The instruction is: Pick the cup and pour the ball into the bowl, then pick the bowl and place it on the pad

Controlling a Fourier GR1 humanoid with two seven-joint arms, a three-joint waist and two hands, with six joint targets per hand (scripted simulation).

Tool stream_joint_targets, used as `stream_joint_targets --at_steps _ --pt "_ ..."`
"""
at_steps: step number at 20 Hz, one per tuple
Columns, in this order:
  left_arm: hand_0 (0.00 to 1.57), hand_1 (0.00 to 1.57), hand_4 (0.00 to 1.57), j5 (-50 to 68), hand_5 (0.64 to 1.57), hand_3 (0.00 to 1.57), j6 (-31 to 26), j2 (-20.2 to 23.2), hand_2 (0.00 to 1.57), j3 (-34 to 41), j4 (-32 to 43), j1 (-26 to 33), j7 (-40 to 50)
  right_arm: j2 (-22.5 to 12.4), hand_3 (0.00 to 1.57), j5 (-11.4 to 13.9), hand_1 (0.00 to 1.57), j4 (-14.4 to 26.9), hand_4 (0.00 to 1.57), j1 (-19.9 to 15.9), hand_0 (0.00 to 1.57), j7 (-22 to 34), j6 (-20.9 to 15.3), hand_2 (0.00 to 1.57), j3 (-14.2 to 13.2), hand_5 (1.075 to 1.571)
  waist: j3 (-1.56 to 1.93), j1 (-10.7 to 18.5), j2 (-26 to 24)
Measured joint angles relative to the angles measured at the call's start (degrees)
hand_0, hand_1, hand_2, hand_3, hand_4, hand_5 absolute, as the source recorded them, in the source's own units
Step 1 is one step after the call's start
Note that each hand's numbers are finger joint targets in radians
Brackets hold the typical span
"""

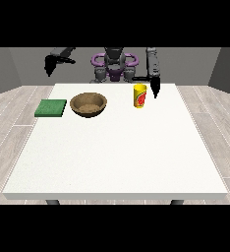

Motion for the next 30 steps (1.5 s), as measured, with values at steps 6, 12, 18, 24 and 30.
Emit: stream_joint_targets --at_steps 6,12,18,24,30 --pt "0.0 0.0 0.0 -0.28 1.517 0.0 0.84 1.43 0.0 2.11 13.13 -6.3 -7.0 -0.56 0.0 -0.1 0.0 3.23 0.0 -0.88 0.0 -1.81 1.65 0.0 -0.86 1.571 -0.01 -0.5 1.1" --pt "0.0 0.0 0.0 -0.65 1.521 0.0 2.69 1.63 0.0 3.2 23.64 -11.13 -13.44 -0.94 0.0 0.47 0.0 6.49 0.0 -2.21 0.0 -4.34 2.57 0.0 -1.51 1.571 0.0 -0.86 2.2" --pt "0.0 0.0 0.76 -0.29 1.32 0.0 4.05 2.19 0.0 4.4 30.22 -14.29 -18.01 -0.62 0.0 1.12 0.0 6.88 0.0 -3.11 0.0 -5.53 2.82 0.0 -1.02 1.571 0.44 -1.74 3.44" --pt "1.32 1.32 1.47 -6.24 1.246 1.57 14.3 2.5 1.57 2.36 28.9 -12.41 -22.23 -2.46 0.0 0.01 0.0 6.78 0.0 -4.18 0.0 -4.88 4.07 0.0 -2.18 1.57 1.17 -3.59 4.0" --pt "1.31 1.31 1.49 -9.35 1.277 1.57 20.66 1.5 1.57 1.38 29.23 -12.48 -20.95 -4.73 0.0 -1.39 0.0 8.24 0.0 -4.1 0.0 -3.29 5.72 0.0 -3.87 1.569 0.76 -3.71 1.74"
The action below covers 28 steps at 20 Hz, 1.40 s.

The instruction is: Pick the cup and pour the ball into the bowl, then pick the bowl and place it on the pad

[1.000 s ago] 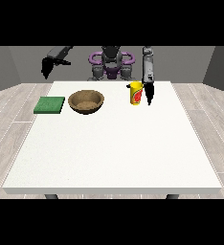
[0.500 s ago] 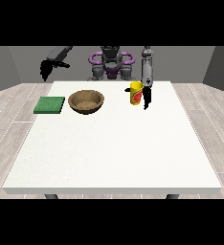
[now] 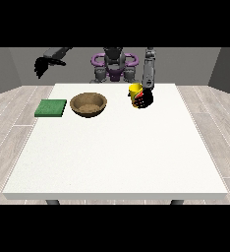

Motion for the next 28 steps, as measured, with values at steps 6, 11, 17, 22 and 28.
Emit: stream_joint_targets --at_steps 6,11,17,22,28 --pt "1.44 1.44 1.57 -8.11 1.303 1.57 2.52 7.44 1.57 -5.16 -0.02 -2.21 12.56 -0.8 0.0 0.09 0.0 5.02 0.0 1.41 0.0 2.63 -0.28 0.0 -1.12 1.569 -0.4 3.44 -8.55" --pt "1.47 1.47 1.57 -15.01 1.278 1.57 2.14 14.91 1.57 -8.75 -0.32 -9.08 25.97 -0.38 0.0 0.74 0.0 8.88 0.0 1.44 0.0 1.82 -0.62 0.0 -1.38 1.568 -0.52 4.9 -11.26" --pt "1.49 1.49 1.51 -25.22 1.267 1.57 5.73 14.75 1.57 -15.07 -0.76 -15.03 40.14 -1.18 0.0 0.87 0.0 12.95 0.0 1.44 0.0 -0.11 1.31 0.0 -1.81 1.568 -0.62 4.73 -12.73" --pt "1.5 1.5 1.51 -31.79 1.245 1.57 7.59 12.58 1.57 -18.2 -1.48 -18.14 48.56 -2.24 0.0 0.35 0.0 14.82 0.0 0.5 0.0 -1.0 2.67 0.0 -2.53 1.569 -0.67 4.02 -12.43" --pt "1.55 1.55 1.57 -43.42 1.203 1.57 8.34 9.72 1.57 -24.89 -0.67 -23.47 60.28 -3.15 0.0 0.28 0.0 17.59 0.0 -0.71 0.0 -1.98 3.69 0.0 -3.07 1.57 -0.64 3.62 -13.31"
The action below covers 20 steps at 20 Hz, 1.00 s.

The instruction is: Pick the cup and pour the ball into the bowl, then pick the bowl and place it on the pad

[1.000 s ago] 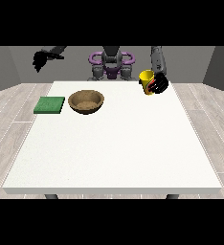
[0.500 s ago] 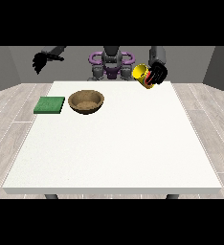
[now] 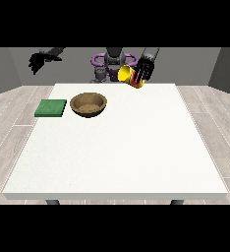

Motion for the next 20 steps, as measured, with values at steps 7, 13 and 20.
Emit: stream_joint_targets --at_steps 7,13,20 --pt "1.48 1.48 1.57 -15.95 1.204 1.57 -4.12 -3.24 1.57 -11.23 2.16 -5.14 9.62 -0.82 0.0 0.12 0.0 3.2 0.0 -0.06 0.0 -0.89 1.4 0.0 -0.31 1.571 0.03 -0.33 -2.13" --pt "1.53 1.53 1.56 -27.44 1.164 1.57 -12.31 -7.52 1.57 -20.65 5.01 -9.44 14.09 -1.17 0.0 0.15 0.0 4.63 0.0 -1.33 0.0 -1.68 2.66 0.0 -0.06 1.57 0.04 -1.84 -1.6" --pt "1.45 1.45 1.53 -39.28 1.143 1.57 -21.22 -9.53 1.57 -30.56 7.86 -12.19 15.13 -1.55 0.0 0.17 0.0 6.05 0.0 -2.09 0.0 -1.24 2.7 0.0 -0.21 1.571 -0.01 -1.5 -2.38"
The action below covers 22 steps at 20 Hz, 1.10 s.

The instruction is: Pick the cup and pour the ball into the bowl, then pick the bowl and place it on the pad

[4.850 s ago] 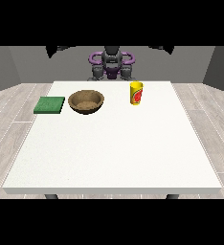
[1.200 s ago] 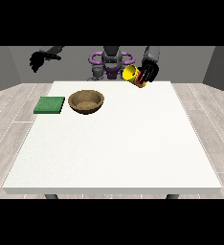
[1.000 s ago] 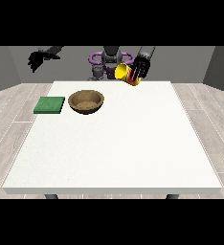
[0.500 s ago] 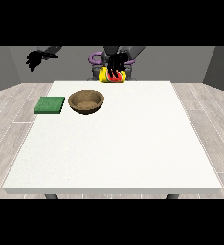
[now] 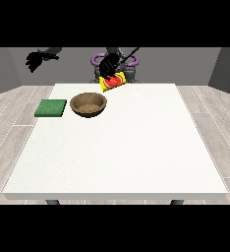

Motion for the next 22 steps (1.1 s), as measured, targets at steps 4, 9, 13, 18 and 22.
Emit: stream_joint_targets --at_steps 4,9,13,18,22 --pt "1.45 1.45 1.53 -4.01 1.134 1.57 -2.88 -0.95 1.57 -2.25 -0.7 0.85 -0.83 -0.27 0.0 0.19 0.0 0.71 0.0 1.05 0.0 -0.53 0.21 0.0 -0.24 1.571 -0.04 1.19 -0.75" --pt "1.5 1.5 1.57 -2.84 1.092 1.57 -1.97 -0.15 1.57 1.69 -3.14 1.16 -2.35 1.1 0.0 -0.64 0.0 0.06 0.22 0.04 0.0 3.47 -1.77 0.0 0.08 1.565 -0.14 2.75 -0.97" --pt "1.24 1.24 1.51 8.74 1.196 1.43 4.63 -0.43 1.54 14.11 -8.05 3.33 0.19 1.95 0.0 -0.6 0.0 0.12 0.25 0.4 0.0 4.05 -3.77 0.0 -0.35 1.567 -0.48 5.95 -0.41" --pt "0.0 0.0 0.63 25.84 1.569 0.0 13.82 -2.16 0.0 27.61 -14.95 10.23 -1.46 2.36 0.0 -1.02 0.0 -0.43 0.35 0.37 0.0 4.24 -5.72 0.0 -1.33 1.568 -0.93 8.88 1.71" --pt "0.0 0.0 0.0 43.1 1.553 0.0 18.76 -3.08 0.0 34.23 -21.17 16.62 -6.12 4.37 0.0 -1.04 0.0 -1.72 0.28 -1.75 0.0 3.73 -6.91 0.0 -0.53 1.567 -1.28 8.11 6.4"
